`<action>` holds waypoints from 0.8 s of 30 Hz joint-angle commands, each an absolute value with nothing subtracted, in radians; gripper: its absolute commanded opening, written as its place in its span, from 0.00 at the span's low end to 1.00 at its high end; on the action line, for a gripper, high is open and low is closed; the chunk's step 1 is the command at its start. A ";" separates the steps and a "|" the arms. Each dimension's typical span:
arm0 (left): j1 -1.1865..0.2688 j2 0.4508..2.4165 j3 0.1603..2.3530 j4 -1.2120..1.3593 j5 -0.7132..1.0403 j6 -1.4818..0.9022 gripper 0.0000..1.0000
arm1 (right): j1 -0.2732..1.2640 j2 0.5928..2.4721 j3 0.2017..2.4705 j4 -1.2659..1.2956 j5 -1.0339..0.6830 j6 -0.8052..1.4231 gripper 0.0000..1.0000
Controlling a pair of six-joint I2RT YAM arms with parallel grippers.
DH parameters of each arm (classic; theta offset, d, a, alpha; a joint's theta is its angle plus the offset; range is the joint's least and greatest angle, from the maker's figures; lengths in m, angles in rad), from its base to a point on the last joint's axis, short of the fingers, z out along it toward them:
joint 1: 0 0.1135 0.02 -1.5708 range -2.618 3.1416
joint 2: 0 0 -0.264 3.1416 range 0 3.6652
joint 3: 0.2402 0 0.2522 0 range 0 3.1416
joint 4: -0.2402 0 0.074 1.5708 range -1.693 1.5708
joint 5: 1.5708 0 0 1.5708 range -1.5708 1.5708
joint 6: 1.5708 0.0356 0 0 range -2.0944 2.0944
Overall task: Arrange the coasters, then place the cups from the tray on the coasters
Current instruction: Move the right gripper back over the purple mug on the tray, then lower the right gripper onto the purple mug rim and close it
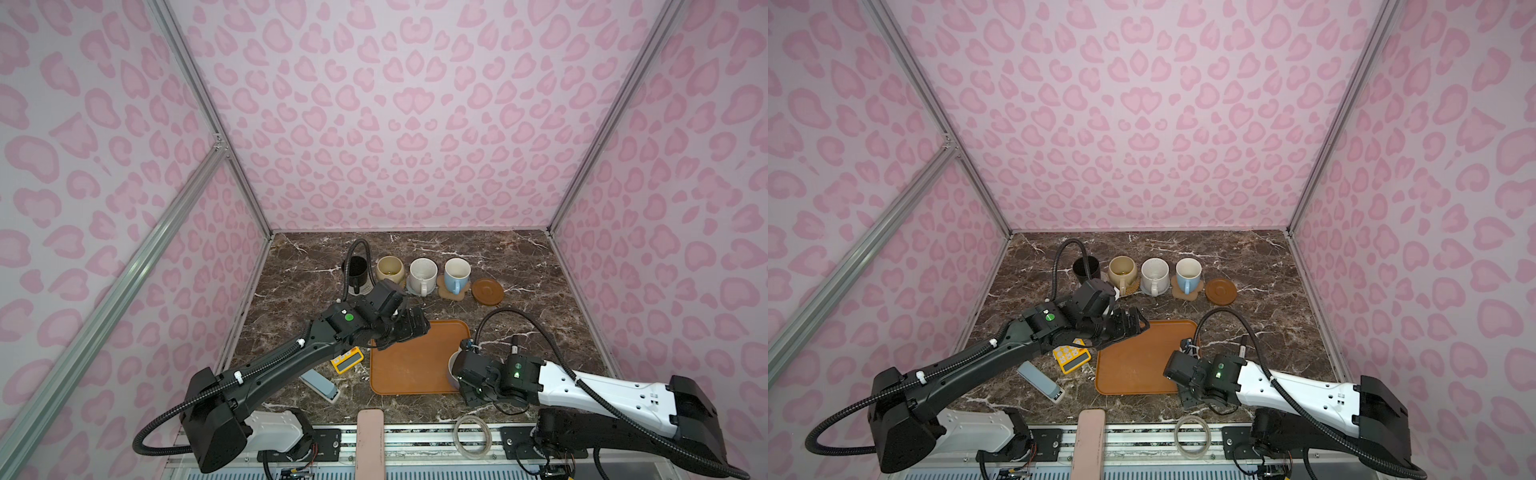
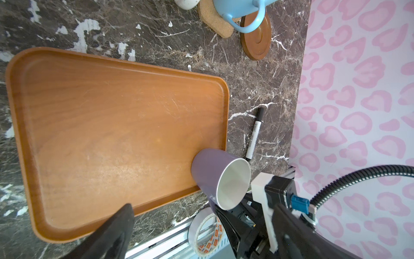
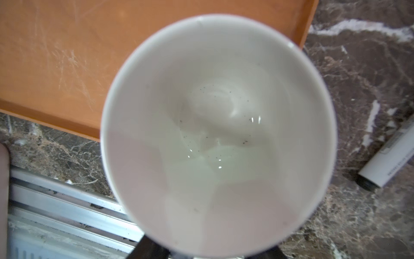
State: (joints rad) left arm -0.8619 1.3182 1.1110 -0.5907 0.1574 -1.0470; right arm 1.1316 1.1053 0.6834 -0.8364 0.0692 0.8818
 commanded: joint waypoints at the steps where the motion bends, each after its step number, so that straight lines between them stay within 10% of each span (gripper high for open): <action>1: -0.867 1.306 1.100 -0.559 0.142 -1.064 0.98 | 1.115 1.117 0.679 -0.846 0.121 0.888 0.40; 14: -0.888 1.283 1.018 -0.463 0.177 -1.127 0.98 | 1.069 1.162 0.677 -0.772 0.097 0.801 0.48; 24: -0.899 1.285 0.966 -0.405 0.201 -1.161 0.97 | 1.068 1.176 0.667 -0.735 0.105 0.790 0.29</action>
